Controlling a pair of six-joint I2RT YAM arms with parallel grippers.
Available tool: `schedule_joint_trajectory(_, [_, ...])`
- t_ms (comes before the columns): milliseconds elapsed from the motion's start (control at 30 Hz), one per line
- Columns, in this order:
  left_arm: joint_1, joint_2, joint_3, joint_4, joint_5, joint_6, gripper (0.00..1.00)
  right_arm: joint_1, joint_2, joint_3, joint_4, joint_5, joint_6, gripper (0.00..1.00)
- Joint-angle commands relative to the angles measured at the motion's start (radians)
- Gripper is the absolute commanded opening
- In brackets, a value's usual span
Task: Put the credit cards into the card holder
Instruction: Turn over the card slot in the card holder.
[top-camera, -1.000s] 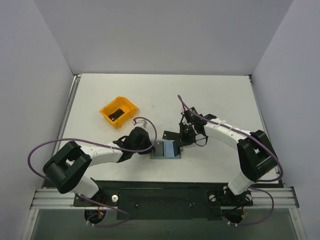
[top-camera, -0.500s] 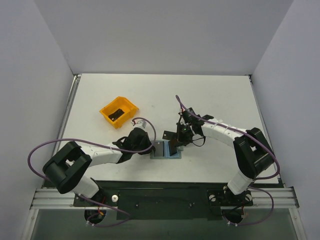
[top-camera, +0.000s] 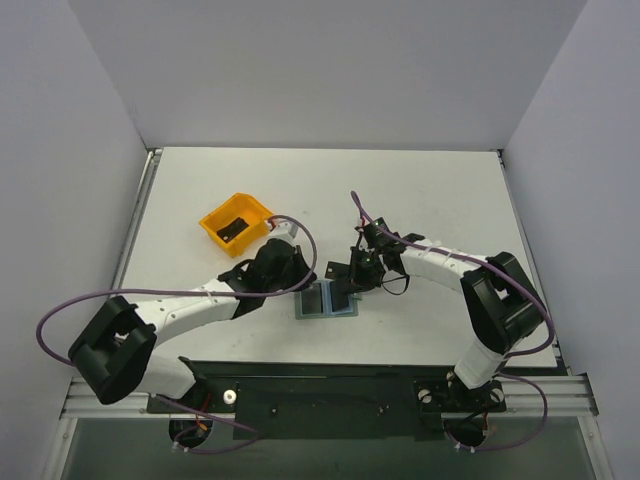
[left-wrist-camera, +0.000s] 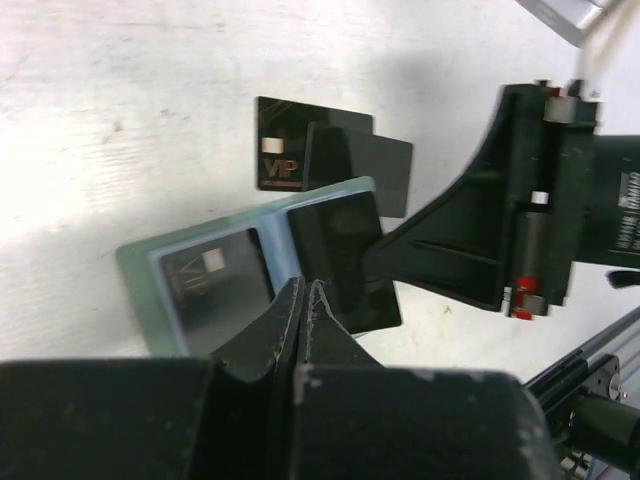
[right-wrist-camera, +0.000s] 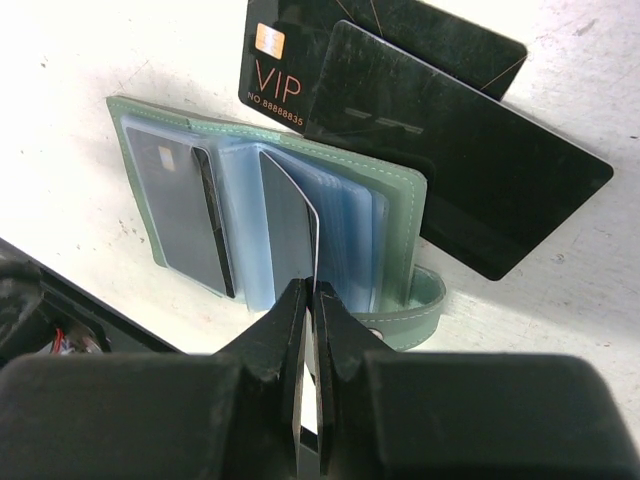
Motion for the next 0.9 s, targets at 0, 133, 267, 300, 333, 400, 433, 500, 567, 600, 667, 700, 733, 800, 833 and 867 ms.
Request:
schedule_joint_trajectory(0, [-0.059,0.071,0.079,0.07,0.039,0.076,0.0,0.007,0.023,-0.024,-0.013,0.028,-0.001,0.0])
schedule_joint_trajectory(133, [-0.105,0.157,0.108,0.099,0.044,0.073,0.0,0.007,0.027,-0.024,-0.01,0.025,0.001,0.0])
schedule_joint_trajectory(267, [-0.125,0.211,0.11,0.105,0.022,0.05,0.0,0.006,0.021,-0.031,-0.007,0.025,0.001,0.0])
schedule_joint_trajectory(300, [-0.129,0.219,0.11,0.104,0.018,0.047,0.0,0.006,0.023,-0.032,-0.007,0.025,0.001,0.0])
schedule_joint_trajectory(333, [-0.129,0.231,0.111,0.094,0.007,0.039,0.0,0.004,0.023,-0.034,-0.005,0.025,0.001,0.0])
schedule_joint_trajectory(400, [-0.129,0.244,0.11,0.088,-0.004,0.032,0.0,0.003,0.023,-0.035,-0.005,0.024,0.001,0.0])
schedule_joint_trajectory(433, [-0.129,0.247,0.11,0.087,-0.008,0.03,0.0,0.001,0.021,-0.038,-0.004,0.024,0.001,0.0])
schedule_joint_trajectory(500, [-0.127,0.256,0.11,0.087,-0.013,0.032,0.0,0.001,0.02,-0.038,-0.002,0.021,0.001,0.0])
schedule_joint_trajectory(567, [-0.127,0.268,0.114,0.091,-0.008,0.033,0.0,0.0,0.02,-0.041,0.0,0.019,-0.001,0.0])
schedule_joint_trajectory(600, [-0.127,0.27,0.114,0.094,-0.005,0.035,0.0,0.0,0.021,-0.041,0.0,0.021,-0.001,0.0])
schedule_joint_trajectory(667, [-0.129,0.273,0.117,0.104,0.001,0.038,0.0,-0.002,0.021,-0.041,0.001,0.018,-0.001,0.0])
schedule_joint_trajectory(700, [-0.129,0.277,0.119,0.108,0.004,0.038,0.0,0.0,0.023,-0.041,0.003,0.018,-0.001,0.0])
schedule_joint_trajectory(733, [-0.129,0.279,0.122,0.108,0.005,0.038,0.0,-0.002,0.024,-0.041,0.001,0.018,-0.001,0.0])
schedule_joint_trajectory(800, [-0.127,0.285,0.125,0.104,0.005,0.039,0.0,-0.002,0.021,-0.044,0.003,0.016,0.001,0.0])
schedule_joint_trajectory(833, [-0.127,0.288,0.125,0.096,0.002,0.039,0.0,-0.002,0.021,-0.046,0.003,0.016,0.001,0.0])
schedule_joint_trajectory(867, [-0.129,0.29,0.127,0.09,-0.001,0.038,0.0,-0.005,0.021,-0.044,0.003,0.018,-0.001,0.0])
